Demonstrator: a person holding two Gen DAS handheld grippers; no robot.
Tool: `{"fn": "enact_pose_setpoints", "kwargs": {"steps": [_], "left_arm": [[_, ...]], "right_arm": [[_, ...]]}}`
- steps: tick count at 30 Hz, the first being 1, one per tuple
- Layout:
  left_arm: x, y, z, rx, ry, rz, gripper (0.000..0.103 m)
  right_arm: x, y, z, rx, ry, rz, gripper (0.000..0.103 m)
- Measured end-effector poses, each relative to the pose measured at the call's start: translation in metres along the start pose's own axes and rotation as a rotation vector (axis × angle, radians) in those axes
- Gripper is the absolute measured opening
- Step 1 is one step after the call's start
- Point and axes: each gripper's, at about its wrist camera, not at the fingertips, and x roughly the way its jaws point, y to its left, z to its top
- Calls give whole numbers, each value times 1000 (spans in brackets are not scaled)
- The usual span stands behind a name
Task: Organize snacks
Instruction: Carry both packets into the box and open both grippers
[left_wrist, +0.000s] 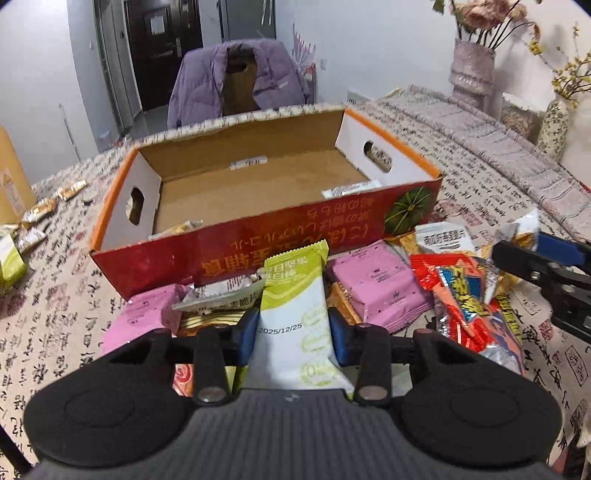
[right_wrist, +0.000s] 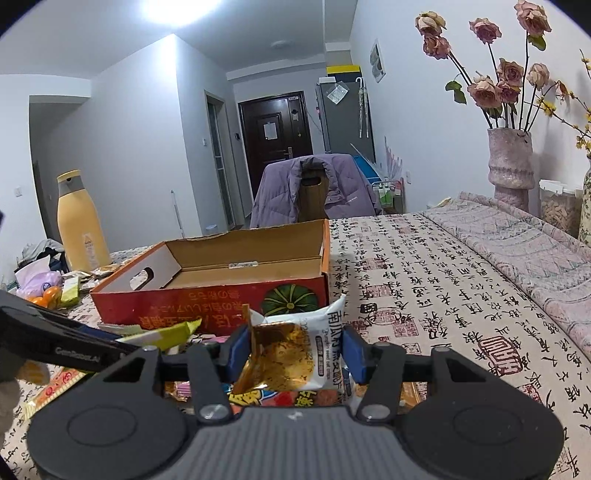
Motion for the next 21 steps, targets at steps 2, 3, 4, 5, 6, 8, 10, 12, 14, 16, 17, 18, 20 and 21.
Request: {"fn": "enact_pose_setpoints", "kwargs": {"steps": [2,3,4,5,6,8,10,12,14,16,17,18,20,21], "left_arm": [[-11,-2,-2,-2,-28,0,40],[-16,-3,-3,-2,-46,-1,40],[-22,-4,-3,-2,-67,-2,40],[-30,-5,-3,-2,-93,-5,40],[-36,-6,-3,-4,-115,-9,40],[-50,-7,0,-11,-167,-11,40],[-60,-7,4,-12,-217,-4,40],[-68,-6,9,-16,-256,3,40],[-73,-4,16,-20,-279,14,40],[-75,-1,24,-22,-298,30,40],[-75,1,29,-26,-300,42,40],[-74,3,32,-31,-301,53,40],[-73,7,40,-39,-313,67,40],[-72,9,43,-44,-317,78,40]], "right_arm": [[-1,1,0,-1,-4,3,52],[-1,2,1,-3,-6,4,52],[-1,3,2,-5,-10,7,52],[-1,3,2,-8,-13,9,52],[-1,4,3,-12,-15,12,52],[0,8,6,-23,-22,15,52],[1,11,12,-31,-33,21,52],[3,14,19,-43,-49,28,53],[6,19,28,-60,-63,33,53],[11,22,38,-75,-73,37,53],[14,24,44,-81,-76,39,53],[17,26,48,-83,-78,41,53],[25,29,57,-81,-77,48,53],[29,30,61,-78,-75,53,53]]}}
